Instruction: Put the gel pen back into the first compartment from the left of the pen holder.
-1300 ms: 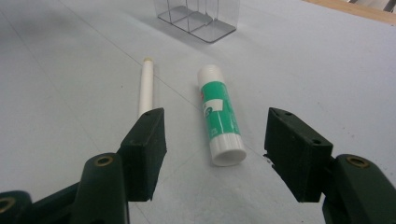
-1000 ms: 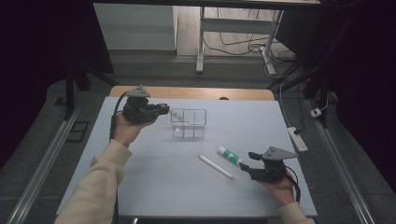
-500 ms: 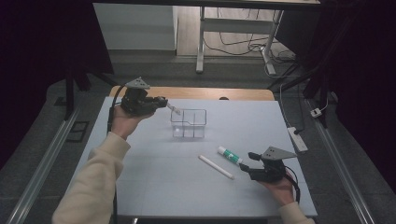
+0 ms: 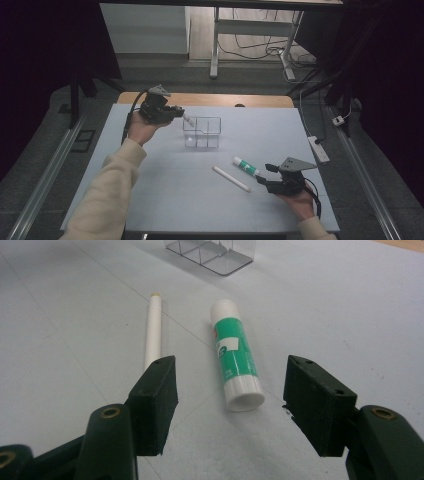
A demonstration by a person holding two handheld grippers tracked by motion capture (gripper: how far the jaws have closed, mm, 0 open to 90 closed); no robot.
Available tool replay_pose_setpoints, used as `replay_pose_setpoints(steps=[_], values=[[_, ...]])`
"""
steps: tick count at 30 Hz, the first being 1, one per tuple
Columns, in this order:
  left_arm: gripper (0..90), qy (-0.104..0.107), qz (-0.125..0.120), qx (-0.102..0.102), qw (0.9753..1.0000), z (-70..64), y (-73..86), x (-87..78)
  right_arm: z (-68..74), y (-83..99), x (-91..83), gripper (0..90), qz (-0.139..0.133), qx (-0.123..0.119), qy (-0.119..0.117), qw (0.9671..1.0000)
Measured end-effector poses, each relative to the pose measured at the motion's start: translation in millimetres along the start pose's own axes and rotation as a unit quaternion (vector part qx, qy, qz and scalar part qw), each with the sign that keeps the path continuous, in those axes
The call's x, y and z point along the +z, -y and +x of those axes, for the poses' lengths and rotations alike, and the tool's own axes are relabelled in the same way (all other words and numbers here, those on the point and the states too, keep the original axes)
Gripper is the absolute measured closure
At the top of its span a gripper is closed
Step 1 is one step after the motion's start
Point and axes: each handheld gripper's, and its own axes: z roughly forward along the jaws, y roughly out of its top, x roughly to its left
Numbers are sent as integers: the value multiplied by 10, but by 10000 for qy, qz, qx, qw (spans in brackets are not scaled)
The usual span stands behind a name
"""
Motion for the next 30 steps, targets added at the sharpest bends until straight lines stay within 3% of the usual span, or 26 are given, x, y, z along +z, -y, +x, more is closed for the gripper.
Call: replay_pose_setpoints(steps=[11,12,15,18,30], values=[[785,-112,-47,120,9999,-26,14,63,-2,5,11,375,28,4,17,10000],[751,-157,-149,144,9997,-35,24,67,0,6,14,375,19,10,14,10000],[476,-205,-273,75,9994,-48,46,63,2,6,11,375,41,-17,4,10000],[391,-242,-406,49,9989,-55,102,40,-1,9,17,374,30,-2,-4,10000],[375,-248,-523,68,9983,-83,408,-103,3,12,26,374,42,-5,3,10000]])
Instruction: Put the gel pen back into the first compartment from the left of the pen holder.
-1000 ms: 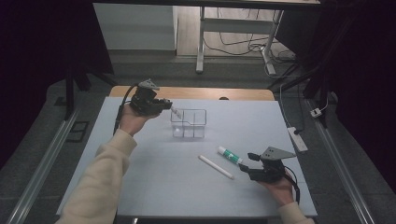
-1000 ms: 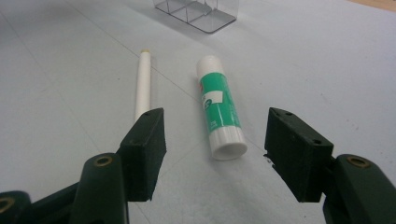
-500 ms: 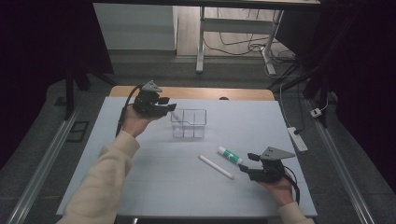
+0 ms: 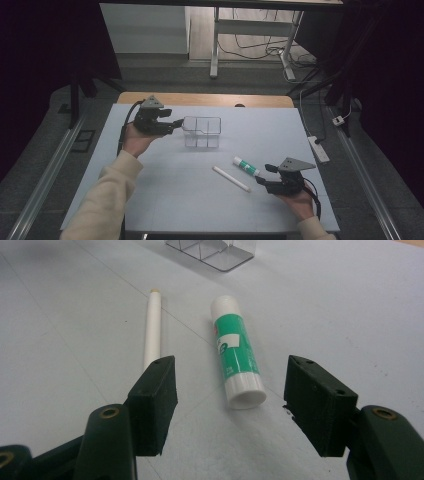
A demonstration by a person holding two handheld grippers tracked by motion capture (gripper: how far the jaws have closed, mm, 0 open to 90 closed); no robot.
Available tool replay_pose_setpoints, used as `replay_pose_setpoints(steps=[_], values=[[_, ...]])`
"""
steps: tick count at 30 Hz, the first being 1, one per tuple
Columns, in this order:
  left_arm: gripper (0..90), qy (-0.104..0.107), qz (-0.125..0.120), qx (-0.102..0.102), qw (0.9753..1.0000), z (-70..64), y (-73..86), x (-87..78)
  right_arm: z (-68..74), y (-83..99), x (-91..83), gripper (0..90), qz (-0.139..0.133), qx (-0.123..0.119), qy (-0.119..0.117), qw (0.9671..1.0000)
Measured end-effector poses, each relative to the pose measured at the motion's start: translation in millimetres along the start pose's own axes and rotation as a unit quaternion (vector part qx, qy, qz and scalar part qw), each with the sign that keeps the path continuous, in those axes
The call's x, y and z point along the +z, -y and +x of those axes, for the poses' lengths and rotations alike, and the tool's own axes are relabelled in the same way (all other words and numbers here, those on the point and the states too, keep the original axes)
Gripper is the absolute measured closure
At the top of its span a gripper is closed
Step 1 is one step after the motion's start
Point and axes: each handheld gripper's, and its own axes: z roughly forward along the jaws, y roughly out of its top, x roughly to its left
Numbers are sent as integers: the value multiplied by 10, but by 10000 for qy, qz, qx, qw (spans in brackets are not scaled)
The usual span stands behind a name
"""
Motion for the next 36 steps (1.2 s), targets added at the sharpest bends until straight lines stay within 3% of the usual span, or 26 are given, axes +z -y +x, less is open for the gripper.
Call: replay_pose_setpoints(steps=[9,16,22,36], values=[[396,42,-46,15,10000,-83,313,-187,-3,-2,-6,372,-13,-4,0,10000],[392,162,-179,-133,9996,-152,539,-307,0,-3,-4,373,-20,7,1,10000],[395,223,-249,-76,9994,-219,699,-384,-2,-2,-2,373,-16,-2,-9,10000],[388,281,-75,-81,9995,-314,1040,-471,3,-14,-18,375,-76,-48,31,10000]])
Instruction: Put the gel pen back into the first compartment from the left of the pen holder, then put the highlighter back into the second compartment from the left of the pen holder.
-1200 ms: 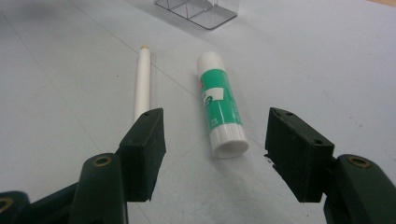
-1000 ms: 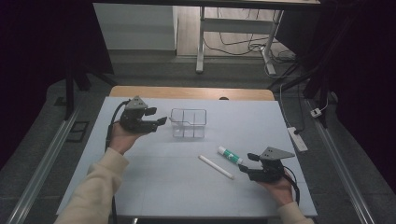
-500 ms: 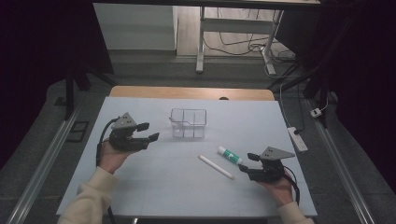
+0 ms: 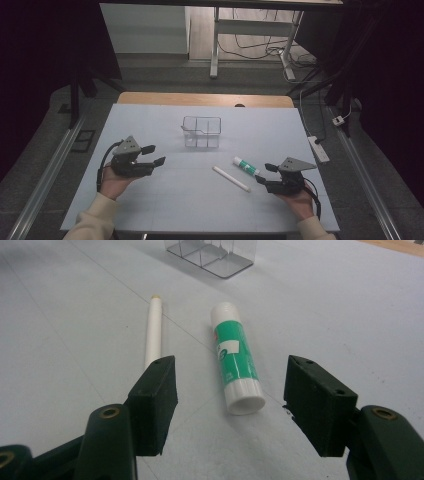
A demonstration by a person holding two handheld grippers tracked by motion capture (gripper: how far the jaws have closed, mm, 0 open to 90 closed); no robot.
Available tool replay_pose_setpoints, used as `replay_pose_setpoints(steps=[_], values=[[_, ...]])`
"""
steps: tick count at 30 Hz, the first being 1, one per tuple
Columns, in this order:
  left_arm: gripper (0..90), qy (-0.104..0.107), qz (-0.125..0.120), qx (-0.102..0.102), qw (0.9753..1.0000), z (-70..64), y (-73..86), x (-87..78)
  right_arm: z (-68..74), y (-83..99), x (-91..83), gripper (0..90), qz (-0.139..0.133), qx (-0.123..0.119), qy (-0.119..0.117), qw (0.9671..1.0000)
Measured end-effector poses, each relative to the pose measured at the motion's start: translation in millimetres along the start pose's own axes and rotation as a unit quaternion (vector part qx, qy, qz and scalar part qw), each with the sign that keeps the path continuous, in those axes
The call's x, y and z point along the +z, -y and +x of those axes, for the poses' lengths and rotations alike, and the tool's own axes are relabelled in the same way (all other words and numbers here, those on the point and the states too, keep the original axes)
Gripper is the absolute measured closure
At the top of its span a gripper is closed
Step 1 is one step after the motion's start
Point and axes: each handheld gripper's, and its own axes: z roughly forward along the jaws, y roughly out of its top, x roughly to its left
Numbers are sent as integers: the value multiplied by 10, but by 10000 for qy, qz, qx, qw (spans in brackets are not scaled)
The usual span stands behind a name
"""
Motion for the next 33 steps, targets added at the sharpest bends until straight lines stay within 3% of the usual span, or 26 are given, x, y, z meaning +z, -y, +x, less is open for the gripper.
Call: replay_pose_setpoints(steps=[14,33], values=[[365,-14,372,-120,9992,-7,378,-13,-28,12,-19,375,-21,-10,45,10000],[317,18,436,-348,9984,21,459,-15,-7,-20,-43,373,-34,-57,52,10000]])
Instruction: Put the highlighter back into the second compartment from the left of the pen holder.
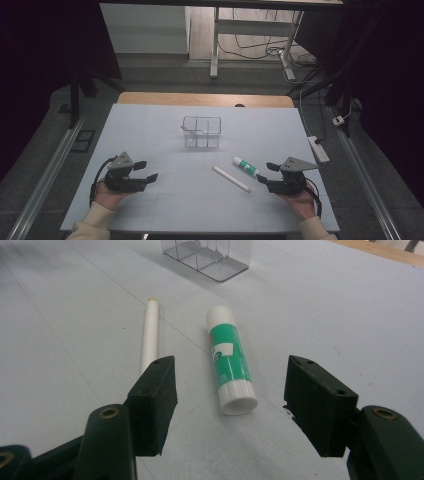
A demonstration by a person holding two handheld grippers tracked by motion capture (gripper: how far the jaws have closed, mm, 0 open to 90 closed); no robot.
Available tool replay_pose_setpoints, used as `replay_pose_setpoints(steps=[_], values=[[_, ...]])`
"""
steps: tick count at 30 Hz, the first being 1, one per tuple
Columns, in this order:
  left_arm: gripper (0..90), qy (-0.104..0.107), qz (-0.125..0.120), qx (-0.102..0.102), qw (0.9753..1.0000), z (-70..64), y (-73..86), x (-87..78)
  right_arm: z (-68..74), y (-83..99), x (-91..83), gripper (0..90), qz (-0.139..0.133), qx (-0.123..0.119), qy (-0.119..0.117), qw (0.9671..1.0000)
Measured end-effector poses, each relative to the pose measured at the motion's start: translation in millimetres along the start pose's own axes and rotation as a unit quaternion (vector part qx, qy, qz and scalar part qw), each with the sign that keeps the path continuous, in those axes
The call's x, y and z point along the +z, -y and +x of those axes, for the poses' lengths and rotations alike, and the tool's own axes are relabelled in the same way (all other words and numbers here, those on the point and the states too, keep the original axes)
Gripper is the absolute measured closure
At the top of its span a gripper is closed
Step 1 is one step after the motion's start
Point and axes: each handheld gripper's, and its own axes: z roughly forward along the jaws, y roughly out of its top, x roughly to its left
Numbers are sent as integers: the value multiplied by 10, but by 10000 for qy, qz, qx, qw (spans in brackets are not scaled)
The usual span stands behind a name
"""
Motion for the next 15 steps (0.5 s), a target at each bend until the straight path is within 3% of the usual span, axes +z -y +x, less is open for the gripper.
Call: replay_pose_setpoints(steps=[15], values=[[315,-18,32,65,10000,-8,1,4,53,-131,61,370,33,-92,-121,9999]])
